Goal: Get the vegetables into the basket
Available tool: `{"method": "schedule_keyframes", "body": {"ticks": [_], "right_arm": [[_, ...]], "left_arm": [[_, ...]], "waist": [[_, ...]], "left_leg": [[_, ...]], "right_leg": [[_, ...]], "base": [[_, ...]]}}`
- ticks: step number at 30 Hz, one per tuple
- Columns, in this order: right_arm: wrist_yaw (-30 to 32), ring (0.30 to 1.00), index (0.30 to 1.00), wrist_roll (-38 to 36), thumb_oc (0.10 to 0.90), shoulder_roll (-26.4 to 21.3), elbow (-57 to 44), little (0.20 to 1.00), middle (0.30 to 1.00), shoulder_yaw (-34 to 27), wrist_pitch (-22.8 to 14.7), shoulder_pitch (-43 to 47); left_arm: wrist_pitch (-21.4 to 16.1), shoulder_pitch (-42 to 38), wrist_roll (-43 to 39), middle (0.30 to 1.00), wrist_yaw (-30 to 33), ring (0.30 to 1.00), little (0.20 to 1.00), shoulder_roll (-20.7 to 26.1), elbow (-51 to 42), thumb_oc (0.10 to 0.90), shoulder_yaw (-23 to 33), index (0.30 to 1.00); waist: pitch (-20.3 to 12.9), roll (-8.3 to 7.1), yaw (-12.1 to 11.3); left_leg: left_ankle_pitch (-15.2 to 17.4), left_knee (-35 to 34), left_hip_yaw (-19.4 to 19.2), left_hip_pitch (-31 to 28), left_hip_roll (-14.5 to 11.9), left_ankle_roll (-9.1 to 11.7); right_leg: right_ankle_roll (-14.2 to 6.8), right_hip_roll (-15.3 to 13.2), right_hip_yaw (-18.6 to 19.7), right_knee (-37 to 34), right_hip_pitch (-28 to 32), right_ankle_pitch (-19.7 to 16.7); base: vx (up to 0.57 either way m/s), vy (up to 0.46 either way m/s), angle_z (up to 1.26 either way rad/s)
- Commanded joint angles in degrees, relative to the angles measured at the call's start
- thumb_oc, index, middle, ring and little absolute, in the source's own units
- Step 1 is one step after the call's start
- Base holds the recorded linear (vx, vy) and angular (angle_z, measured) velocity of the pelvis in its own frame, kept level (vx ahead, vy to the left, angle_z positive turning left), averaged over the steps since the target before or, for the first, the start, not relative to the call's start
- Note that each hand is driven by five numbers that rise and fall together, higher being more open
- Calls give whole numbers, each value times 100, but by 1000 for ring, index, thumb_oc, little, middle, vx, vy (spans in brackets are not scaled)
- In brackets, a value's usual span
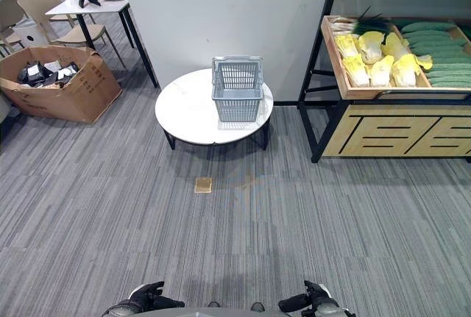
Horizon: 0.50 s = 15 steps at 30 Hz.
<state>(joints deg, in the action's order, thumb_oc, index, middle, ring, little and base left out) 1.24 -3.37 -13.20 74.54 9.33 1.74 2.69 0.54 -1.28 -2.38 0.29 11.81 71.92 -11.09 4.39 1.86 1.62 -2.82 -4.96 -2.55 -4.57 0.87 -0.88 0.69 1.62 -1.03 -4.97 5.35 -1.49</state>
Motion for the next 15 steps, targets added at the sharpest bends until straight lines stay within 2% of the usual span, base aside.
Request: {"method": "schedule_keyframes", "body": {"ticks": [1, 15], "right_arm": [[7, 1000, 1000, -33, 900, -12, 207, 1000, 1000, 227, 73, -139], [-30, 1000, 1000, -11, 900, 19, 251, 1000, 1000, 242, 74, -187]], "left_arm": [[63, 32, 107, 1000, 52, 1000, 1000, 114, 380, 900, 28, 1000], [80, 68, -45, 1000, 9, 1000, 1000, 92, 482, 900, 137, 1000]], "waist": [[-41, -224, 1], [-59, -244, -17]], "left_leg": [[109, -4, 272, -59, -102, 317], [109, -4, 308, -82, -106, 319]], "right_leg": [[-574, -301, 179, -3, 6, -297], [-565, -286, 139, -3, 36, -279]], "base": [[0, 0, 0], [0, 0, 0]]}}
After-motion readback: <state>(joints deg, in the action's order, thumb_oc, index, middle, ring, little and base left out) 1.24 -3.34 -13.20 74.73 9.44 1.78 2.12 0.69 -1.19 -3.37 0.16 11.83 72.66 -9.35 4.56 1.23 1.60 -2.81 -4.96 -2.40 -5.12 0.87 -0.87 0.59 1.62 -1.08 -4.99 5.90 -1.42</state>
